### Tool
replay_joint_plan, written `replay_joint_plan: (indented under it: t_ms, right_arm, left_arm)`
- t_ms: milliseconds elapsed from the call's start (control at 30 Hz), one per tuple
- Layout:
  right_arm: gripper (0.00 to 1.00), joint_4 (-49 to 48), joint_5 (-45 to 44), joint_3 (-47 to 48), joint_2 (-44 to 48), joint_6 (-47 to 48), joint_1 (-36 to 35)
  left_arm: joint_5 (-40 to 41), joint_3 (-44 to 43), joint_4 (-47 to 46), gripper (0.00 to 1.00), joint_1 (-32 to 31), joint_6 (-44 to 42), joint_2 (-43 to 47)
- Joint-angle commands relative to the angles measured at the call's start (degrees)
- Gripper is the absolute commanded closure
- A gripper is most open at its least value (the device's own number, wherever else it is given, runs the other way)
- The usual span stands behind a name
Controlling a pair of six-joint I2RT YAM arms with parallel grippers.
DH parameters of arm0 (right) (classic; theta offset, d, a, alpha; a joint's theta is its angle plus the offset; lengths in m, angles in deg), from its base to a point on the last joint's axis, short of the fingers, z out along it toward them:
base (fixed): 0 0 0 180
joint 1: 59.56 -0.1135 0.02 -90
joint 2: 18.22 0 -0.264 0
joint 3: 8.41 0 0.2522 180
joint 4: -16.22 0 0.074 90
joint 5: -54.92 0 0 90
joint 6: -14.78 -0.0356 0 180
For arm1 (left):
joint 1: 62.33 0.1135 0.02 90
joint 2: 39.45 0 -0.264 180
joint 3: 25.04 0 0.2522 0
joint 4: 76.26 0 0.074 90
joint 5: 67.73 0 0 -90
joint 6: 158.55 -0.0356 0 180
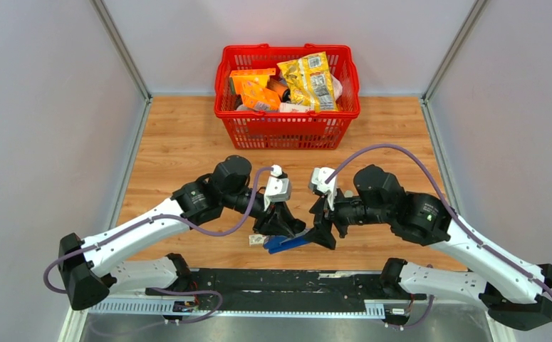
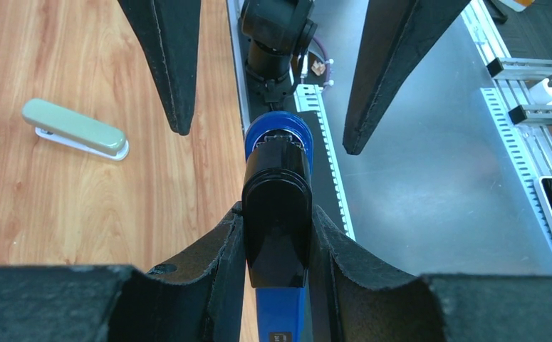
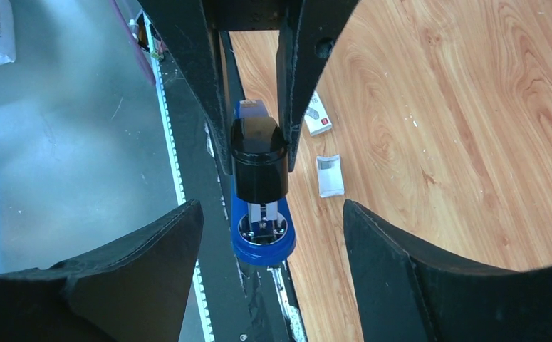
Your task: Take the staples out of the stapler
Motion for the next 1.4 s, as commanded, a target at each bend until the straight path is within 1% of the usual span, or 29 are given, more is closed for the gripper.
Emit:
replay_joint_plan:
  t_ms: [0,133,267,300,400,500,567,633,700,900,1133,1200,1367]
  right_arm:
    - [0.25,-1.8,-1.7,-0.3,0.3,0.9,-1.0]
    - [0.3,-2.5,-1.3,-1.1,0.0,0.7,-1.7]
    - [0.31,-3.3,-0.6,-1.6,-0.6,0.7,-2.7]
    - [0.32,-3.7,-0.5,-1.6,-0.8,0.6,-3.1]
    - [0.36,-4.2,-0.5,-1.7,-1.3,0.6,-3.9]
    - [0.45,-4.2,-0.4,-1.8,-2.0,0.7,-4.6]
    - [0.47,-4.5,-0.7,-2.1,-2.1,0.7,-5.0]
    - [0.55,-5.1,-0.5,-2.5,-1.8,0.7,-5.4]
    - [0.58,-5.7,-0.7,-2.9,-1.6,0.7,-5.6]
    - [0.75,-6.3,-0.6,-4.0,0.1,0.5,-5.7]
    - [0.88,-7.9,-1.1,-8.6,4.0,-1.2,-5.8]
    - [0.91,-9.3,-1.0,-10.5,5.4,-2.1,-5.8]
    - [0.92,-13.4,-1.1,-15.2,7.9,-6.0,-5.8]
  left_arm:
    - [-3.1,-2.1,-4.9,1.0,-0.1,1.9,3.7]
    - [-3.3,-2.3,-5.4,1.0,0.0,2.0,4.2]
    - [-3.5,-2.4,-5.8,1.0,0.0,2.0,3.9]
    - [-3.5,-2.4,-5.9,1.0,0.0,3.3,3.8]
    - [-3.6,-2.3,-6.2,1.0,0.0,3.5,3.4]
    - [-3.6,-2.3,-6.6,1.0,0.0,3.7,3.2]
    - [-3.7,-2.4,-6.7,1.0,0.0,3.7,3.2]
    - [-4.0,-2.9,-6.5,1.0,0.0,3.7,2.8]
    - [-4.3,-3.1,-6.4,1.0,0.0,3.8,2.5]
    - [-5.3,-2.8,-7.2,1.0,0.0,4.3,2.8]
    - [-4.3,-1.6,-12.5,1.0,0.0,7.3,5.1]
    - [-3.3,-0.8,-15.4,1.0,-0.1,8.7,6.0]
    - [1.5,2.3,-25.2,1.0,0.0,12.2,9.2]
